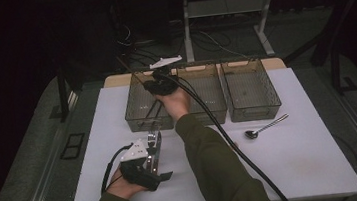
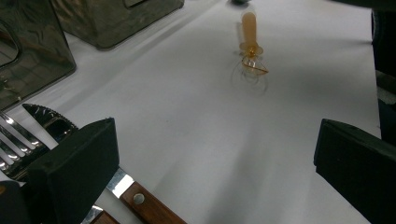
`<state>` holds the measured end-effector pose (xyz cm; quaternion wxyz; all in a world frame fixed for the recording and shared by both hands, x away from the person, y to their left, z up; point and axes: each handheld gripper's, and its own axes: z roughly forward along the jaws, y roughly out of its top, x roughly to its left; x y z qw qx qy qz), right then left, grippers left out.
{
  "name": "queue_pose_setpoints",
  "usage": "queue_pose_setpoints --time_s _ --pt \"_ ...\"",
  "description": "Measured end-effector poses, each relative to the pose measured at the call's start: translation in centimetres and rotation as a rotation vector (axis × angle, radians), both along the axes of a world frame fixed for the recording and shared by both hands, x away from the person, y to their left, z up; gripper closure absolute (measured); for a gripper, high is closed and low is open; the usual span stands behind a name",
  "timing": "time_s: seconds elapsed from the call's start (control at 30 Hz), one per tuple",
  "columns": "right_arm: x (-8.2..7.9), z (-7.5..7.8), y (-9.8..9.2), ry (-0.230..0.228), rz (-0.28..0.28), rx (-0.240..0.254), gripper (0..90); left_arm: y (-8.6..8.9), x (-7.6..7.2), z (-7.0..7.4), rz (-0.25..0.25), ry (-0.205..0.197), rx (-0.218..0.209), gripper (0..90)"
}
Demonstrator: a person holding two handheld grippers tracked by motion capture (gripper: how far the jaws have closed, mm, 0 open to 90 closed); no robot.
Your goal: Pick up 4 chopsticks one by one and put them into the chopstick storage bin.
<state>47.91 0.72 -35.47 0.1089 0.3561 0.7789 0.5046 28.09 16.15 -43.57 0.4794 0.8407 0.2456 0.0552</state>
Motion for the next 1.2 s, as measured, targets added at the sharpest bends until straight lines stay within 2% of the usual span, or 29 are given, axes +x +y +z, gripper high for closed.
queue_pose_setpoints --time_s 0.3,0.37,0.47,0.6,0.73,0.87,1.2 --pt "0.0 -2.6 0.3 0.066 -0.012 -0.065 83.4 -0.1 0.0 -0.1 -0.012 0.001 0.009 0.0" --pt "-0.1 -2.9 0.2 0.085 -0.035 -0.082 72.1 -0.1 0.0 -0.1 -0.011 0.001 0.009 0.0" --pt "-0.1 -2.9 -0.4 0.11 -0.029 -0.084 63.0 -0.1 0.0 -0.1 -0.012 0.0 0.009 0.0" --pt "-0.2 -2.6 -1.5 0.118 -0.019 -0.077 57.0 -0.1 0.0 -0.1 -0.013 -0.003 0.012 0.0" --pt "-0.5 -2.2 -2.3 0.107 -0.005 -0.093 51.6 -0.1 0.0 -0.1 -0.013 -0.005 0.014 0.0" --pt "-1.1 -1.7 -3.0 0.096 0.005 -0.104 46.8 -0.1 0.1 -0.1 -0.017 -0.011 0.017 0.0" --pt "-3.0 -0.9 -5.9 0.074 0.062 -0.095 37.4 -0.2 0.0 -0.1 -0.01 -0.008 0.019 0.0"
